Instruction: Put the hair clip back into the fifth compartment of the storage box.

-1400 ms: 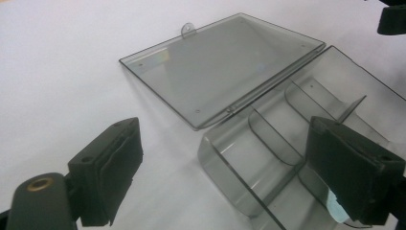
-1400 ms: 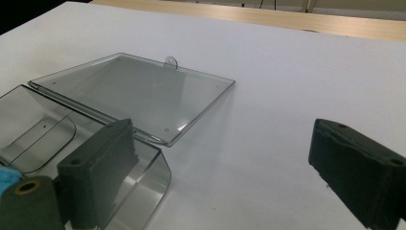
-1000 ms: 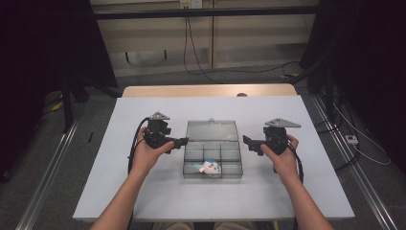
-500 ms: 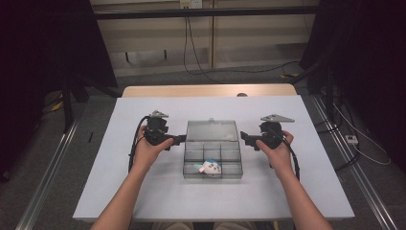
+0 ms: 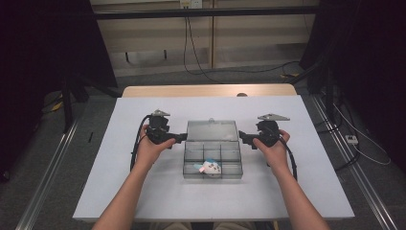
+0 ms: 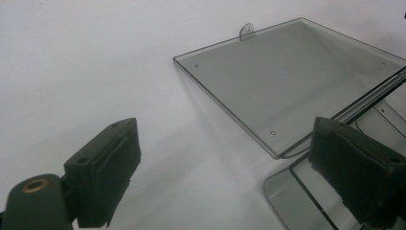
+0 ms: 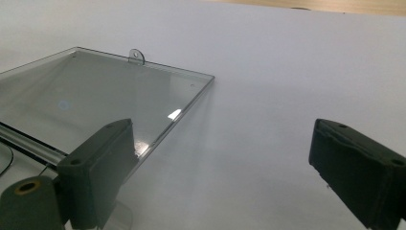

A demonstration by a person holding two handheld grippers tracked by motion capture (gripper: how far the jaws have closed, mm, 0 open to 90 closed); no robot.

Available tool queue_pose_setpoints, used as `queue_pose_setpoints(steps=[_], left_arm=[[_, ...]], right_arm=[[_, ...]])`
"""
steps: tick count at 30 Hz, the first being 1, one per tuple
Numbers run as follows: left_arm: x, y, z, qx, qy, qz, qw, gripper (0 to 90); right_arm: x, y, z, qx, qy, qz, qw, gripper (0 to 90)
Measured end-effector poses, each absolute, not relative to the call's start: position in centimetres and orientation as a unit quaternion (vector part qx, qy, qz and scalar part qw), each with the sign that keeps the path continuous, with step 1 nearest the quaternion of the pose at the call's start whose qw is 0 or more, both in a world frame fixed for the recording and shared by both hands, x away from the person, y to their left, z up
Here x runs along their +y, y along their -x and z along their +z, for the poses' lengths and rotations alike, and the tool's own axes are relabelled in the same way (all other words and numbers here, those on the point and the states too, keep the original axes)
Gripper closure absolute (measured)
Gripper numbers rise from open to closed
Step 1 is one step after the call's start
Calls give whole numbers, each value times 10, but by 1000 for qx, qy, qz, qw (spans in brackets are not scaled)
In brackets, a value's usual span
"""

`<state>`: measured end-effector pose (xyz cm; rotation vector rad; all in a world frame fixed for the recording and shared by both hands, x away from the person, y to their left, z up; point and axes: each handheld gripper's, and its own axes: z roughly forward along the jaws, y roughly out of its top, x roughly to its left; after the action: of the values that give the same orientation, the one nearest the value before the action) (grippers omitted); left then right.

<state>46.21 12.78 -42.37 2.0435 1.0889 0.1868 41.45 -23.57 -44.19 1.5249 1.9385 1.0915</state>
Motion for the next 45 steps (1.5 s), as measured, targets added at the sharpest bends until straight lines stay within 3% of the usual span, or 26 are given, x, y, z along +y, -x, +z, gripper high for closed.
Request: queue_pose_setpoints(steps=[5, 8, 11, 16, 22, 26, 34, 37, 45], left_arm=[[125, -465, -425, 432, -806, 76, 397, 140], [122, -466, -427, 431, -806, 76, 398, 206], [119, -467, -430, 434, -808, 74, 392, 317], [114, -471, -434, 430, -807, 65, 399, 568], [107, -474, -438, 433, -804, 55, 404, 760], [106, -475, -438, 436, -801, 54, 406, 802], [119, -476, -434, 440, -802, 59, 400, 797], [123, -479, -438, 450, -805, 57, 382, 843], [105, -486, -460, 454, -811, 47, 367, 900]], right_arm=[[-235, -416, -442, 700, -553, 394, 219, 109], [-235, -417, -444, 701, -558, 388, 218, 147], [-235, -419, -446, 697, -561, 392, 214, 290], [-234, -421, -447, 704, -557, 393, 199, 610], [-231, -424, -454, 715, -554, 392, 169, 816], [-227, -427, -460, 724, -551, 385, 154, 859], [-219, -434, -467, 735, -542, 379, 149, 877], [-217, -436, -467, 738, -539, 376, 153, 889], [-217, -440, -467, 737, -543, 375, 145, 900]])
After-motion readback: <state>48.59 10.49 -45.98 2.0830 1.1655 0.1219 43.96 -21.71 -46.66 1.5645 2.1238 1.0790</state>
